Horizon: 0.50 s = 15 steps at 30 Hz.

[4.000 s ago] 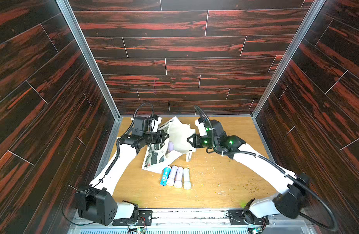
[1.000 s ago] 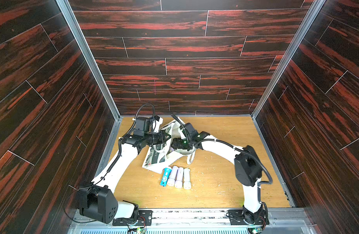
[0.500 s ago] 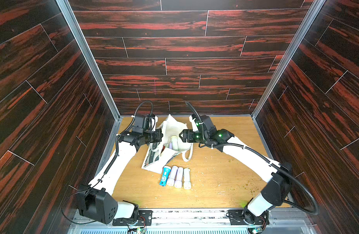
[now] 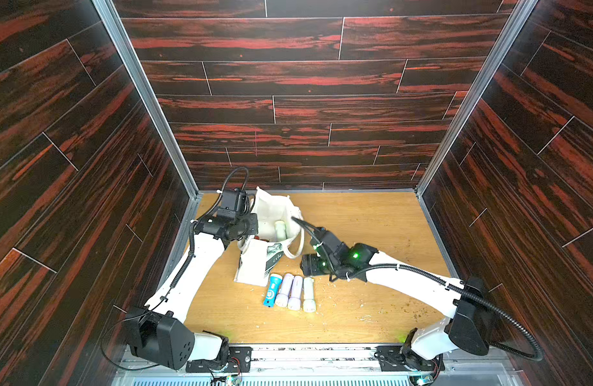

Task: Put the flashlights into the tote bags
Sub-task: Place the flashlight in the canvas bag.

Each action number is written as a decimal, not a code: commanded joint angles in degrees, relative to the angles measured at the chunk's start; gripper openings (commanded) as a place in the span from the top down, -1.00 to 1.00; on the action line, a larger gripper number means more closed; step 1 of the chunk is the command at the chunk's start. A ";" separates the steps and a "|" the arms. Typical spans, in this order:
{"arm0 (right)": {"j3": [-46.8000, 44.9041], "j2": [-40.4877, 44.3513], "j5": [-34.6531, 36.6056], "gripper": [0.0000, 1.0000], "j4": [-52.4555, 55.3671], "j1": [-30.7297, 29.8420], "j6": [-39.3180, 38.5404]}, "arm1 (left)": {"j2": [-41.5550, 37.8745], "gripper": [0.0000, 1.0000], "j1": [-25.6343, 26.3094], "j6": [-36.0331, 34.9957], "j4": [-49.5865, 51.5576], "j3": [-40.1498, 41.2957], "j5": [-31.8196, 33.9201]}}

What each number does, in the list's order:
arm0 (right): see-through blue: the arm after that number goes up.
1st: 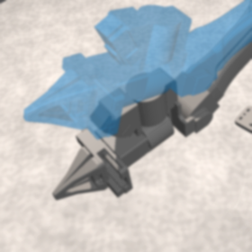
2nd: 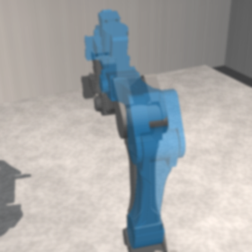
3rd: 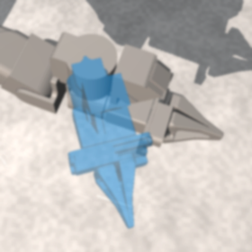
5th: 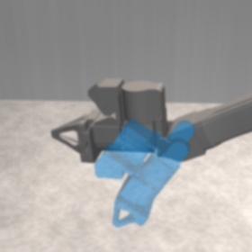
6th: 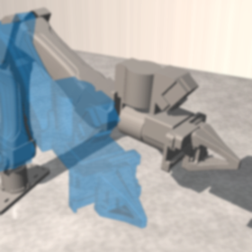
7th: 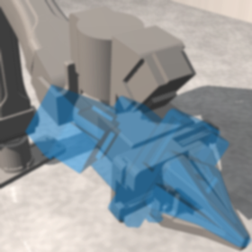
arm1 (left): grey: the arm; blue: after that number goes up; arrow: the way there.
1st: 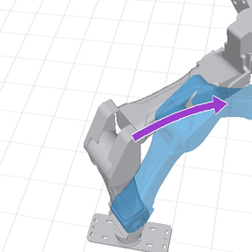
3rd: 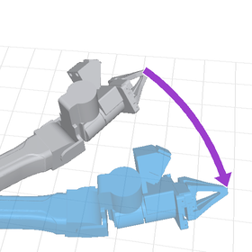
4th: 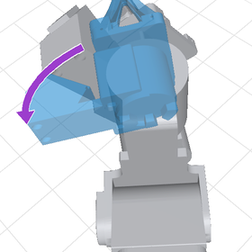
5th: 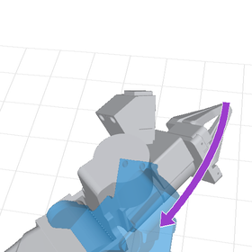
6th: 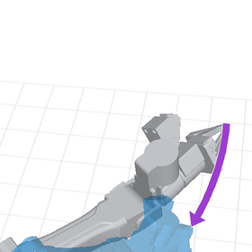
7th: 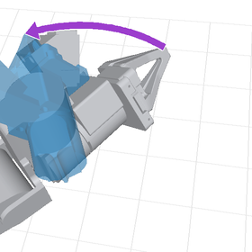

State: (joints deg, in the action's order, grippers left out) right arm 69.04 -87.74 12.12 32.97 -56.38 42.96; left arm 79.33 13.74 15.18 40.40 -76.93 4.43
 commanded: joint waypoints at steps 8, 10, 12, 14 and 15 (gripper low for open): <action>-4.77 -2.50 -1.13 -0.37 3.08 -2.14 13.85 | -3.48 1.00 -1.13 -1.02 -0.08 3.07 -0.26; -4.08 -4.41 -2.38 -0.36 3.36 -2.31 14.18 | -3.83 1.00 -1.09 -1.12 -0.72 3.62 -1.62; -2.87 -6.27 -2.78 -0.36 3.92 -2.63 14.34 | -4.09 1.00 -1.16 -1.12 -1.15 3.95 -1.95; -1.80 -8.05 -3.36 -0.37 4.24 -2.93 14.27 | -4.13 1.00 -1.10 -1.29 -1.15 3.95 -2.03; -1.30 -8.91 -3.46 -0.37 4.53 -3.02 14.31 | -4.01 1.00 -1.13 -1.33 -1.18 3.96 -2.18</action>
State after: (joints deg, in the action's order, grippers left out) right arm 65.89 -93.84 9.82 35.55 -58.70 55.13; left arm 76.75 12.91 14.74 38.79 -73.93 3.36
